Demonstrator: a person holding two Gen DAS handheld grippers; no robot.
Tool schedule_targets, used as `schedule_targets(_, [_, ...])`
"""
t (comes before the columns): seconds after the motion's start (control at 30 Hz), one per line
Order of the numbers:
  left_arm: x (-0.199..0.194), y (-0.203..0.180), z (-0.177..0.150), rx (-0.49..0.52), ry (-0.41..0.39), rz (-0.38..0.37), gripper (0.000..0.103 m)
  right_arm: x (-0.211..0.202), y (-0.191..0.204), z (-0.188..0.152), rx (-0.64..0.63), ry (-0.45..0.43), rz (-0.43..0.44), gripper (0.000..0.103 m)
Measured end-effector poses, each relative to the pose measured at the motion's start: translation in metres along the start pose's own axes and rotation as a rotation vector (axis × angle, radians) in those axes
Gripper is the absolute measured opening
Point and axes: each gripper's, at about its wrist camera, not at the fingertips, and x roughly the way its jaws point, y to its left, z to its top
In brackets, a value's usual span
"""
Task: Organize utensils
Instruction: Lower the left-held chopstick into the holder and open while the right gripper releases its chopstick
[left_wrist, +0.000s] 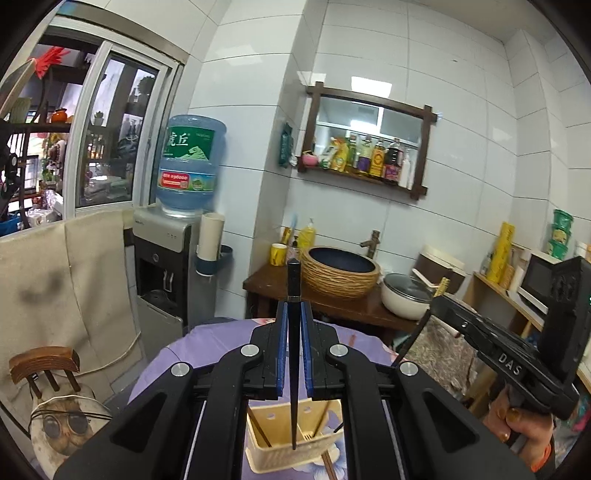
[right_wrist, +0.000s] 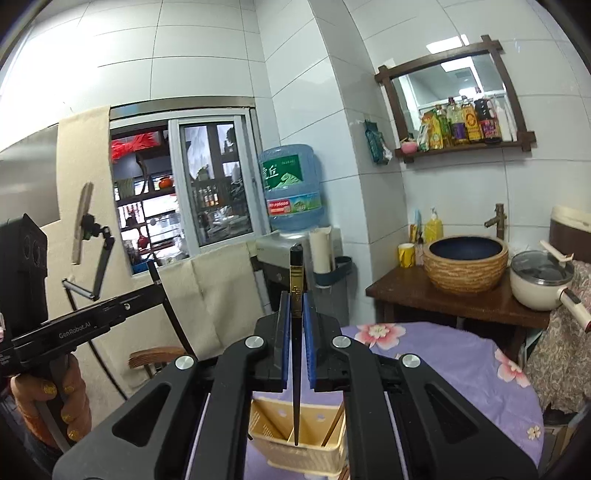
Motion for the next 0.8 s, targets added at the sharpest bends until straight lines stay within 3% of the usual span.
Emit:
schedule_targets(0.3, [0.052,0.025,-0.036,-0.077,0.067,0.073,0.007,0.043,-0.013,-0.049,0.043,0.06,-0.065,0.008])
schedule_targets(0.53, [0.081,0.041,-0.082,-0.129,0.176,0.079,0.007,0.068,-0.025,-0.09,0.075,0.134,-0.088,0.008])
schedule_targets(0.8, [0.093,0.044,-0.108,-0.123,0.224,0.094,0.007,0.078,-0.034,-0.108,0.091,0.161,-0.11,0.008])
